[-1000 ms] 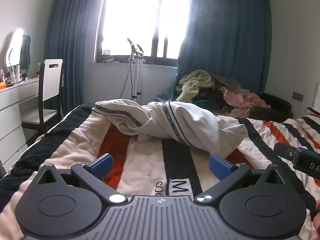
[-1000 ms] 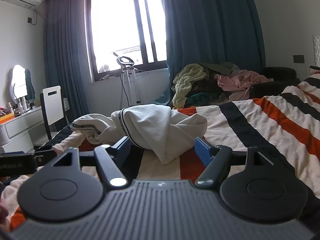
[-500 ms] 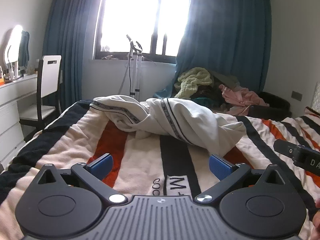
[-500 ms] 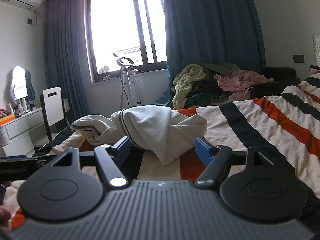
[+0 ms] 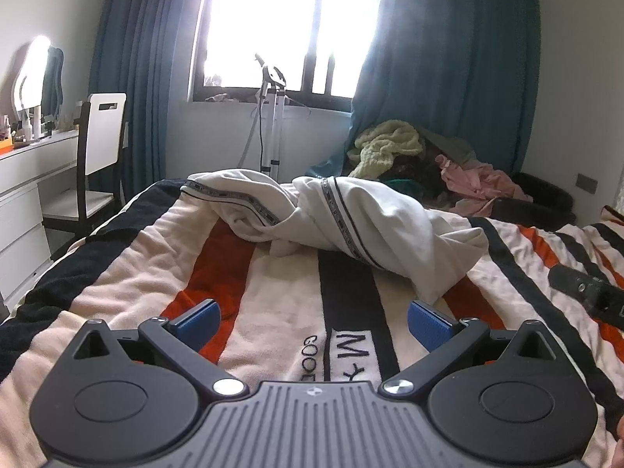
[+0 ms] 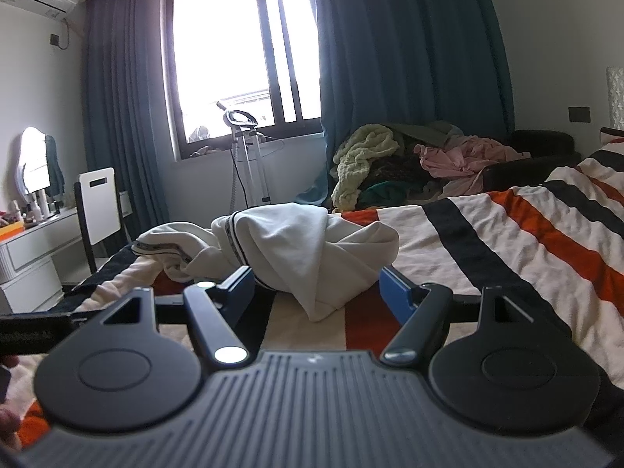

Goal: Fold clothes

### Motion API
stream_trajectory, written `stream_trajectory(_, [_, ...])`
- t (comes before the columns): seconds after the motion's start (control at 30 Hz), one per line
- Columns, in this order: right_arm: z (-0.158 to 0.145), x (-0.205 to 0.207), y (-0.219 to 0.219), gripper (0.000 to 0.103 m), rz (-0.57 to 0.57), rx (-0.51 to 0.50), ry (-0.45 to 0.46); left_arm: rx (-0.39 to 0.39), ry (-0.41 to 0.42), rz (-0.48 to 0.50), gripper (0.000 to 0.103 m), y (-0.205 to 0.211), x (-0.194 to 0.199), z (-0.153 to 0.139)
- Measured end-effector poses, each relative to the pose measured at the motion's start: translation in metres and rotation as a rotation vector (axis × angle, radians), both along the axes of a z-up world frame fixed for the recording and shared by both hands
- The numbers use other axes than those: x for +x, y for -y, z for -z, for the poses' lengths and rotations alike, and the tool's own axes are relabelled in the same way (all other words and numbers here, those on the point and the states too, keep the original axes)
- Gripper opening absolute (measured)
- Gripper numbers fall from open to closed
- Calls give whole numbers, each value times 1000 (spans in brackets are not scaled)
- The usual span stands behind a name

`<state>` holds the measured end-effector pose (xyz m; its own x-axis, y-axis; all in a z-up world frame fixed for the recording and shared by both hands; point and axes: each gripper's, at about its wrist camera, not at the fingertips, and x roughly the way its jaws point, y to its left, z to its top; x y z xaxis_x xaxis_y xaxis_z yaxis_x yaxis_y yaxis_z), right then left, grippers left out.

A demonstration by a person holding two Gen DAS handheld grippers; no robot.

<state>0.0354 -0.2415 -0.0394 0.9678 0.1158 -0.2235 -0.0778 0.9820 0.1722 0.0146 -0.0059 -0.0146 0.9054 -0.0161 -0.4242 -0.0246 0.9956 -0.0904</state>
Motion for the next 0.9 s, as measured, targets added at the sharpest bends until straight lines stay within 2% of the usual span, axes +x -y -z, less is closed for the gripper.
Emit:
stream_trajectory(0.43, [3, 2, 15, 73, 64, 33, -9, 23, -27, -4, 103, 7, 5, 9])
stream_trajectory(0.9, [1, 4, 11, 73, 25, 26, -10, 48, -34, -28, 103, 8, 7, 12])
